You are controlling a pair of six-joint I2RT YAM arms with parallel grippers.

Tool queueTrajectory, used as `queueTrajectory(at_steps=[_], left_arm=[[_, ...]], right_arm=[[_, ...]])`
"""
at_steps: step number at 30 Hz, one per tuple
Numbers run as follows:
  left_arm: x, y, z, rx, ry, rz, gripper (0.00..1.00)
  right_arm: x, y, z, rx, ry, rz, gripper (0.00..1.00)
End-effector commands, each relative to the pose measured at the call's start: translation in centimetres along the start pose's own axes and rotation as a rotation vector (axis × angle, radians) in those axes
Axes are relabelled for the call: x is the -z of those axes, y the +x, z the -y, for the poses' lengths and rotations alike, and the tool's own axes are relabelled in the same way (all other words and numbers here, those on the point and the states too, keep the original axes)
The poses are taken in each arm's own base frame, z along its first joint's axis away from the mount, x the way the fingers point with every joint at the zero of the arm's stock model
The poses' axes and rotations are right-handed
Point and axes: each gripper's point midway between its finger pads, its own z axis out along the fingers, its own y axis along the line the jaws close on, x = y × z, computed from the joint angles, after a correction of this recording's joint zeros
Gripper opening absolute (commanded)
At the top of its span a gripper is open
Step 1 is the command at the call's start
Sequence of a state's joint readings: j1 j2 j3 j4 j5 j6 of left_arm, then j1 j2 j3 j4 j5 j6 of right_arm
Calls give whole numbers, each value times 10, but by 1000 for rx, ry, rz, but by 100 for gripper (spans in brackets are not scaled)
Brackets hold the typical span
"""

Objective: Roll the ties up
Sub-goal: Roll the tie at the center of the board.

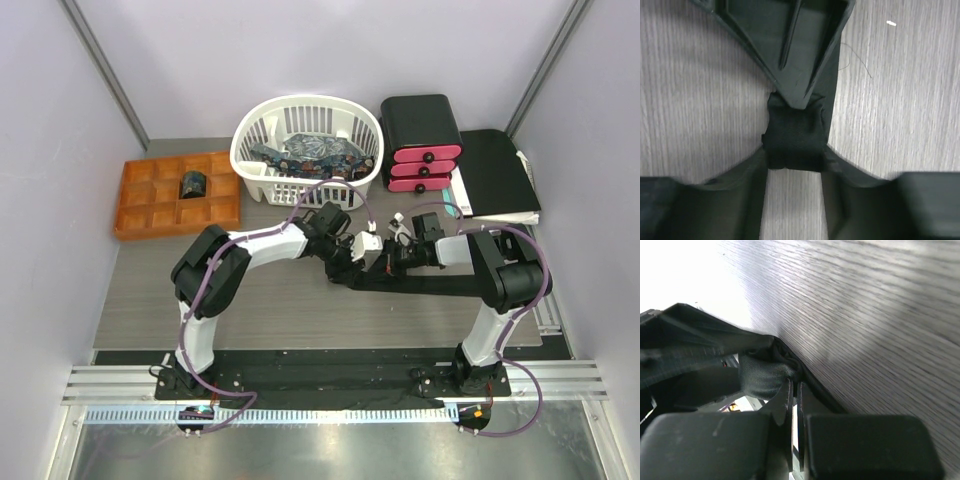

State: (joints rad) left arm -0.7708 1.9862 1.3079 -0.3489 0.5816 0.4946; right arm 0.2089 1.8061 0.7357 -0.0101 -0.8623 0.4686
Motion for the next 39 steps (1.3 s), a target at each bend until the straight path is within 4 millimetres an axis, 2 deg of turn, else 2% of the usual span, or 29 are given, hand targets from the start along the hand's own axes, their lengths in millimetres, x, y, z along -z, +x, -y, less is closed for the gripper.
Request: queueTrajectory(at_steps=[1,4,9,13,20,23,26,30,33,36,39], left_arm=[[16,-18,-10,-50,-25,38,34],[34,-17,-16,-73,-61,30,30],[49,-15,-21,-140,-126,-7,30],[44,-4,-24,-131,-128,-63,29],[38,22,-23,-136,-135,-132,28],[37,26,-24,-132,-143,-144,28],[36,30,-22,-128,-139,-149,28],[37,31,-20,-126,-136,-150,29],[41,23,-17,-134,-128,-123,32],[44,18,-15,-138,-120,-104,37],[44,15,-15,-115,-117,-103,56]], right_arm=[[-12,9,43,-12,189,35,1],[-21,-2,34,1,169,62,1],[-32,-13,16,10,126,88,1],[-27,-16,2,15,100,86,1],[-15,-3,-9,-22,104,51,1],[-12,5,-14,-62,103,20,1],[-9,10,-10,-40,123,15,1],[-17,15,15,-33,185,-1,1],[-22,15,27,-42,206,-3,1],[-24,15,28,-53,204,-8,1],[-21,10,19,-38,188,11,1]])
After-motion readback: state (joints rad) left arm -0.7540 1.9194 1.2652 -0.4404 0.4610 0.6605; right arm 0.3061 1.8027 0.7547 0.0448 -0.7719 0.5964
